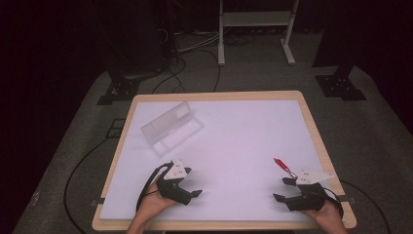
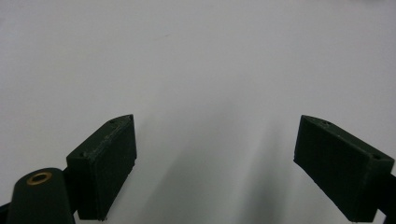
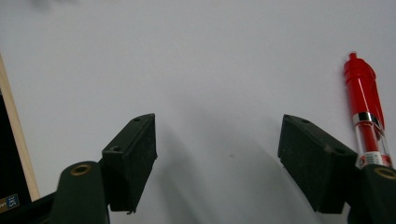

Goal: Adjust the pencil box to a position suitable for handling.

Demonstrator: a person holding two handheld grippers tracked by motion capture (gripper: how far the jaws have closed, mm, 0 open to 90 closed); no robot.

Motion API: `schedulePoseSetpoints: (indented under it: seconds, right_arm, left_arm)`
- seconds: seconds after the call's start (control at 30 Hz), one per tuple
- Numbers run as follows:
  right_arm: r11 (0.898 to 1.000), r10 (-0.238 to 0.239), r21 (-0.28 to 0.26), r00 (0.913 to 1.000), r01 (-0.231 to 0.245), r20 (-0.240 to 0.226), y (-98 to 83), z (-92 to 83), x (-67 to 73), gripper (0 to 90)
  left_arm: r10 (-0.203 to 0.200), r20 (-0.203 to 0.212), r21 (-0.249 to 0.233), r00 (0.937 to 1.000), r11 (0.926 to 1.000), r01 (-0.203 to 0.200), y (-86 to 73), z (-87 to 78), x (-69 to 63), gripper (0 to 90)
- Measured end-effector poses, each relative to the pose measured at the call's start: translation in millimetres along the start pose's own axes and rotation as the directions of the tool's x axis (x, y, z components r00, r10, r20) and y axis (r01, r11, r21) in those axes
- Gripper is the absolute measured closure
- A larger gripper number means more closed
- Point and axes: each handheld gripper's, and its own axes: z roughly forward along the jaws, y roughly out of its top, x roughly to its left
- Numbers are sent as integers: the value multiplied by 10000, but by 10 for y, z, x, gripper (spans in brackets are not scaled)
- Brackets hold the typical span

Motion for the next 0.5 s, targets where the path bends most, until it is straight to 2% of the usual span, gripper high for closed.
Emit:
schedulePoseSetpoints:
  seconds: [0.27,0.43,0.5]
  right_arm:
    - [10000,-49,8,10000,49,-1,10,3,9,265]
    - [9999,-108,5,9999,108,13,23,10,23,264]
    - [9999,-124,6,9999,124,-38,30,14,34,264]
  left_arm:
    - [27,-148,-70,9999,10000,-29,23,2,-1,125]
    - [111,-313,19,9994,9999,-111,60,-9,48,124]
    - [22,-448,-181,9990,9998,-30,84,-31,81,124]
